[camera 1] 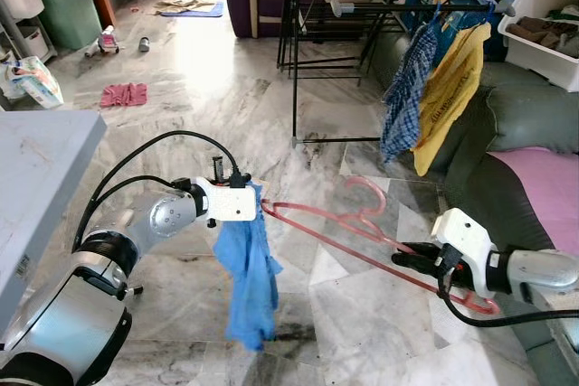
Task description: Hang hanger
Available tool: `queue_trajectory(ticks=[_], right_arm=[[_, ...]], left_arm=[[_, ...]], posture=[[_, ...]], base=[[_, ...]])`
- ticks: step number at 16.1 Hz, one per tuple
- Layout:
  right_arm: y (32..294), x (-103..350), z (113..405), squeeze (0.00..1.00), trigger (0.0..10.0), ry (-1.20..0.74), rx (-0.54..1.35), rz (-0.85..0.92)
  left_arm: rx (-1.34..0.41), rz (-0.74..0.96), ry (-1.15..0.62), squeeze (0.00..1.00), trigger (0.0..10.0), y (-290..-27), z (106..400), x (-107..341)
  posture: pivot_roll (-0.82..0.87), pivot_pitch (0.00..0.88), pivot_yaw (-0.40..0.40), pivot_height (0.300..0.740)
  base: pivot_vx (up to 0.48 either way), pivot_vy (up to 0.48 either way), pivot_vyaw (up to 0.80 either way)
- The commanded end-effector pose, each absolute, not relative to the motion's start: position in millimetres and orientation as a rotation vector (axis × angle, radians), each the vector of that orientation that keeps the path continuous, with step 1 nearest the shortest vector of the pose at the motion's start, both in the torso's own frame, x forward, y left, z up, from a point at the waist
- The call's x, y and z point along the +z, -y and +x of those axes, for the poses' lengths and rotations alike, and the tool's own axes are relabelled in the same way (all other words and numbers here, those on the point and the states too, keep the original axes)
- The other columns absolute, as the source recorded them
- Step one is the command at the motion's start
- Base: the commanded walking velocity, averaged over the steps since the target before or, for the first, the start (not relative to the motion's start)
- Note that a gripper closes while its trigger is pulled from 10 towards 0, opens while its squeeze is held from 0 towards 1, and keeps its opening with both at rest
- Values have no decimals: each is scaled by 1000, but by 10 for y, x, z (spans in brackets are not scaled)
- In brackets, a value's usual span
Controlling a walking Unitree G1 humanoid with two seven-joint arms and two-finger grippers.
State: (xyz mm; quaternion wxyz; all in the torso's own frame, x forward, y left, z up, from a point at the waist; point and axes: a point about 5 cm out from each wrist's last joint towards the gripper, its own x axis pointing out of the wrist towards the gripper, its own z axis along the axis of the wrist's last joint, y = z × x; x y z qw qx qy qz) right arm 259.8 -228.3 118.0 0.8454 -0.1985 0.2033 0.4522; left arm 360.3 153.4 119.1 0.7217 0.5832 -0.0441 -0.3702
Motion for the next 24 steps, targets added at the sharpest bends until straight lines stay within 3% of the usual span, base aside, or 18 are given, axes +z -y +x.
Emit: queue_trajectory(ticks=[1,6,9,24], right_arm=[[2241,1228,2594,0,10000,-414,988,-419],[2273,1239,2519,0,10000,-459,1029,-402],[2297,1238,2515,0,10000,-476,1033,-412],[2172,1126,2730,0,10000,-385,934,-420]], left_arm=[[-804,1277,128,0,10000,-1511,3637,1275],[-809,1250,151,0,10000,-1433,3652,1310],[-773,1305,70,0,10000,-1558,3673,1256],[-856,1089,290,0,10000,-1281,3597,1515]], posture=[[51,34,-25,740],[43,34,-24,740],[41,32,-20,740],[63,35,-27,740]], base=[[0,0,0],[0,0,0],[0,0,0],[0,0,0]])
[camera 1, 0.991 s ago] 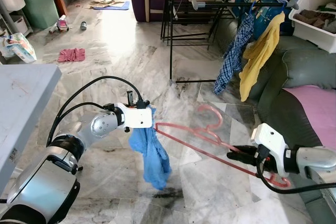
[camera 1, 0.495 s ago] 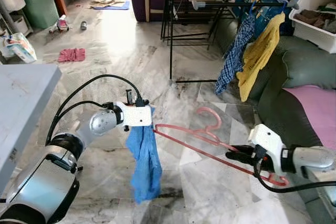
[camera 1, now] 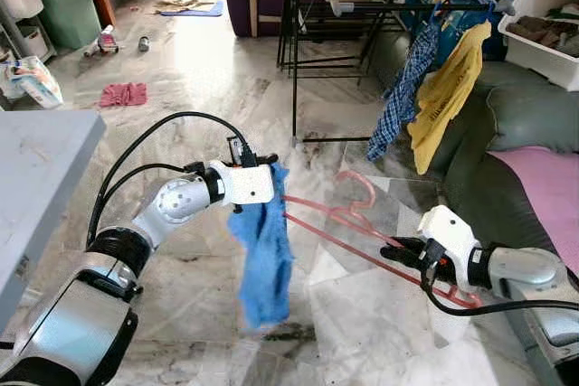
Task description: Hang hanger
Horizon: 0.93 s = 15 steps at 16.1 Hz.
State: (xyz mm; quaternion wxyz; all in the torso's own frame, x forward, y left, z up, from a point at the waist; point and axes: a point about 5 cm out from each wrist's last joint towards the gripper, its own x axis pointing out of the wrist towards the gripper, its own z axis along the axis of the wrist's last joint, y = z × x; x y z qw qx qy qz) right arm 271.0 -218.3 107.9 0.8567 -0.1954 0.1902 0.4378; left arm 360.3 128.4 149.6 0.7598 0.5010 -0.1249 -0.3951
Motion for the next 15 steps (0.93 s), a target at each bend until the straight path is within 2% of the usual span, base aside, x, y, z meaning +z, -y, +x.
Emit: queue_trajectory(ticks=[1,4,7,11,14,15], right_arm=[[2193,1183,2704,0,10000,-395,963,-424],[2246,1328,2668,0,10000,-391,995,-399],[2250,1282,2726,0,10000,-380,951,-402],[2118,1038,2752,0,10000,-422,930,-323],[2118,938,2824,0,10000,-442,850,-289],[2163,891,2843,0,10000,-469,799,-263]], left_arm=[[-832,1116,232,0,10000,-1361,3610,1441],[-806,1130,188,0,10000,-1433,3629,1409],[-815,1056,262,0,10000,-1305,3641,1535],[-841,959,426,0,10000,-1076,3604,1788],[-808,913,479,0,10000,-1045,3606,1945],[-747,870,499,0,10000,-1086,3636,2063]], posture=[[58,34,-25,740],[44,34,-21,740],[44,35,-21,740],[58,38,-28,740],[64,39,-35,740],[65,42,-37,740]], base=[[0,0,0],[0,0,0],[0,0,0],[0,0,0],[0,0,0],[0,0,0]])
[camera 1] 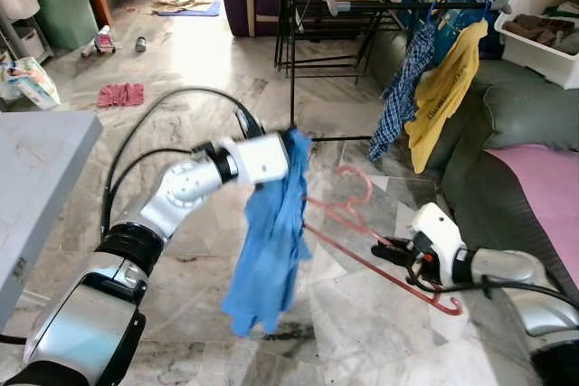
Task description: Hang hanger
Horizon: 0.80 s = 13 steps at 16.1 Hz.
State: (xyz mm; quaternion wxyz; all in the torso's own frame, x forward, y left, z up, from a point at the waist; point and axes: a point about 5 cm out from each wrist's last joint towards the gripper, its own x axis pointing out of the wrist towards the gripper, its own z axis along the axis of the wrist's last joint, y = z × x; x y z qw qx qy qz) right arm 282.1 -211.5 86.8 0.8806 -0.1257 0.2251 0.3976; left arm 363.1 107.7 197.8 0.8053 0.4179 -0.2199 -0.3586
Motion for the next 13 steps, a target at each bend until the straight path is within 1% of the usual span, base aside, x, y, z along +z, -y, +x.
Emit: queue_trajectory(ticks=[1,4,5,7,8,9,10,11,12,13], right_arm=[[2199,870,2839,0,10000,-487,776,-255],[2412,747,2839,0,10000,-576,611,-188],[2502,712,2865,0,10000,-592,503,-105],[2588,693,2925,0,10000,-588,375,-38],[2608,706,2952,0,10000,-579,345,-10],[2645,776,3037,0,10000,-537,271,47],[2690,815,3087,0,10000,-513,206,50],[2755,876,3159,0,10000,-463,116,80],[2780,907,3190,0,10000,-438,80,103],[2804,1091,3309,0,10000,-292,-3,183]], left_arm=[[-718,867,499,0,10000,-1125,3656,2099],[-574,800,512,0,10000,-1306,3697,2231],[-550,762,540,0,10000,-1309,3665,2277],[-548,730,562,0,10000,-1241,3606,2284],[-555,722,558,0,10000,-1203,3572,2250],[-581,686,558,0,10000,-1121,3490,2155],[-603,667,566,0,10000,-1062,3434,2104],[-634,628,580,0,10000,-973,3355,2071],[-648,611,584,0,10000,-929,3317,2063],[-724,546,567,0,10000,-765,3196,1984]], posture=[[65,44,-39,740],[57,48,-40,740],[53,52,-44,740],[57,49,-45,740],[57,50,-46,740],[56,50,-49,740],[55,50,-54,740],[56,50,-57,740],[59,49,-62,740],[61,46,-62,740]], base=[[0,0,0],[0,0,0],[0,0,0],[0,0,0],[0,0,0],[0,0,0],[0,0,0],[0,0,0],[0,0,0],[0,0,0]])
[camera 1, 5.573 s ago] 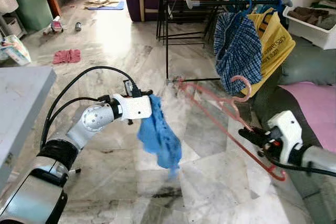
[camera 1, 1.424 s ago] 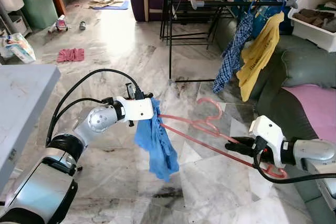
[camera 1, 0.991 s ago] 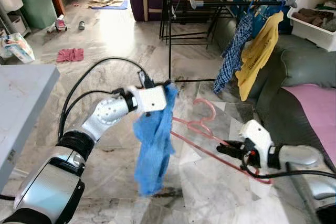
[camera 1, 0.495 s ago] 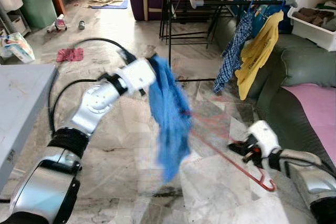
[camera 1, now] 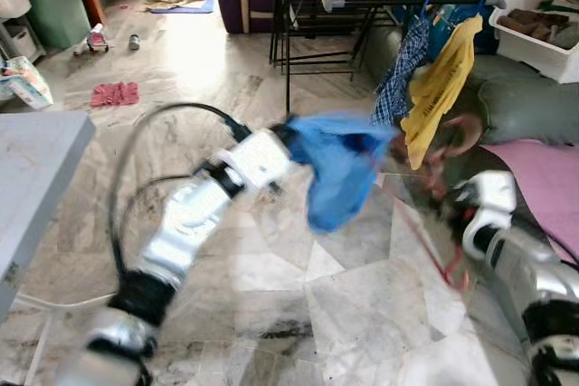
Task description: Hang hanger
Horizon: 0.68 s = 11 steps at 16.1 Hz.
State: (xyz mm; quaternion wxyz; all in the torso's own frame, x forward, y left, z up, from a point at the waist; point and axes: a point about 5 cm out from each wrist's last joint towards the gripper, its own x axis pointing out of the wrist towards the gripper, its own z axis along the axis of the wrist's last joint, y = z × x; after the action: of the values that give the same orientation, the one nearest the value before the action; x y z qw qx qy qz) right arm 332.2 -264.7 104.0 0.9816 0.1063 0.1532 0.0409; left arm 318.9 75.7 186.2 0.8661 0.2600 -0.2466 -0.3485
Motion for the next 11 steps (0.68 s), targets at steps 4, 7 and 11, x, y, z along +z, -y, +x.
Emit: queue_trajectory(ticks=[4,7,11], right_arm=[[2087,1461,3436,0,10000,-160,402,399],[2094,1063,3146,0,10000,-425,552,181],[2365,960,2905,0,10000,-533,522,124]], left_arm=[[-903,602,434,0,10000,-400,2906,1514],[-836,586,419,0,10000,-462,2976,1596],[-714,602,392,0,10000,-574,3072,1623]], posture=[[54,44,-63,740],[52,48,-67,740],[29,53,-59,740]], base=[[0,0,0],[0,0,0],[0,0,0]])
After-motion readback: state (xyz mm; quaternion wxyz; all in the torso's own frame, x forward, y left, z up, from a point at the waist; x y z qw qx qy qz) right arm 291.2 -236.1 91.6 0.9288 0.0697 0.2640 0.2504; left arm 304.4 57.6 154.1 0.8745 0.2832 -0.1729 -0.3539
